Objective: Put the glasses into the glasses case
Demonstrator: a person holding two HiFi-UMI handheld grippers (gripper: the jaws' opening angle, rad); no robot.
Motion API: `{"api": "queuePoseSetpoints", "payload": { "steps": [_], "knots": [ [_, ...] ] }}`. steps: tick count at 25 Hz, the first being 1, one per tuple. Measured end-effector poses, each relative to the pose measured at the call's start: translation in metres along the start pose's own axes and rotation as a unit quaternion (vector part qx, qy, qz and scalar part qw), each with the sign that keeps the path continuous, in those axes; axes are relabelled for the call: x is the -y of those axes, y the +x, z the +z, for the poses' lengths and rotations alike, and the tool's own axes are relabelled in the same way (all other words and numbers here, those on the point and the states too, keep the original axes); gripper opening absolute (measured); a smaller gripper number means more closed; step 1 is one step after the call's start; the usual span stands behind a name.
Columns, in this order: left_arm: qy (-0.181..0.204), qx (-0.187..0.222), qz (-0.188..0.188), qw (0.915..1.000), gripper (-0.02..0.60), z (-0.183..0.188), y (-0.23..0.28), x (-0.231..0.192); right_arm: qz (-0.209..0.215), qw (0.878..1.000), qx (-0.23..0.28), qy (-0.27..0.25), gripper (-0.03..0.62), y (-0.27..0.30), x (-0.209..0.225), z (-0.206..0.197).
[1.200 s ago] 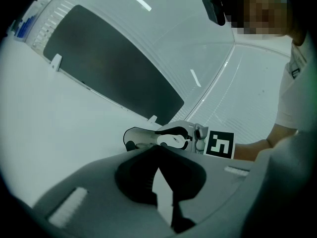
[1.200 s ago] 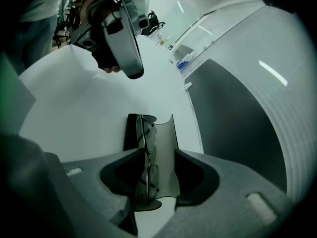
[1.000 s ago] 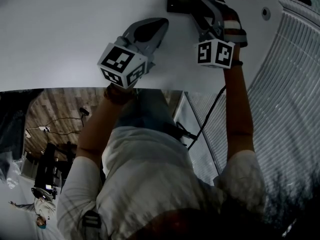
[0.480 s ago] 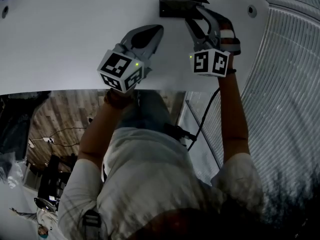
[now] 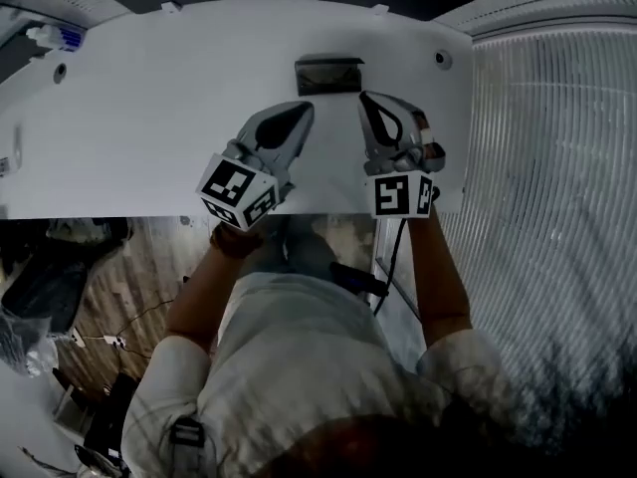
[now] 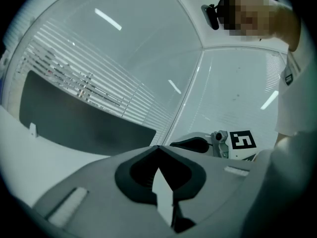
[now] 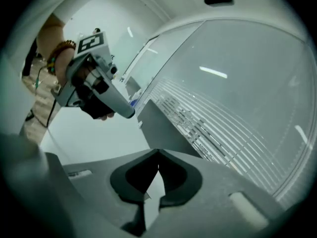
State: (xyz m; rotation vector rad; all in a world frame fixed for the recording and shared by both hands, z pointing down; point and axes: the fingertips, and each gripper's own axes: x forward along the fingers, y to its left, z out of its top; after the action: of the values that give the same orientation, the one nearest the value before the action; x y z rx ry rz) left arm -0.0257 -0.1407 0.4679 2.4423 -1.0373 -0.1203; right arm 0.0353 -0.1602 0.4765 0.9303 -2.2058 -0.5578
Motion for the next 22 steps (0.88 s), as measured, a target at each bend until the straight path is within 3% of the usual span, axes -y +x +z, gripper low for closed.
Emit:
{"api": "queuePoseSetpoints", "payload": {
  "steps": [5, 8, 11, 15, 19, 22],
  "knots": [
    [0.018, 0.023, -0.023, 0.9993, 0.0, 0.038, -0.019, 0.041, -0.011, 0.99, 0.075, 0.116, 0.003, -0.048, 0.025, 0.052],
    [0.038, 0.029, -0.039, 0.9981, 0.0, 0.052, -0.027, 0.065, -0.04, 0.968, 0.143, 0.203, 0.003, -0.077, 0.042, 0.081],
    [0.058, 0.037, -0.057, 0.996, 0.0, 0.07, -0.031, 0.09, -0.044, 0.945, 0.173, 0.275, 0.003, -0.104, 0.051, 0.103],
    [0.085, 0.054, -0.084, 0.9914, 0.0, 0.1, -0.039, 0.124, -0.042, 0.934, 0.185, 0.304, 0.003, -0.132, 0.053, 0.118],
    [0.097, 0.06, -0.11, 0.9874, 0.0, 0.122, -0.051, 0.162, -0.049, 0.911, 0.237, 0.333, 0.003, -0.167, 0.062, 0.152],
    [0.114, 0.064, -0.121, 0.9841, 0.0, 0.131, -0.061, 0.184, -0.042, 0.904, 0.266, 0.332, 0.002, -0.184, 0.066, 0.178]
  ]
}}
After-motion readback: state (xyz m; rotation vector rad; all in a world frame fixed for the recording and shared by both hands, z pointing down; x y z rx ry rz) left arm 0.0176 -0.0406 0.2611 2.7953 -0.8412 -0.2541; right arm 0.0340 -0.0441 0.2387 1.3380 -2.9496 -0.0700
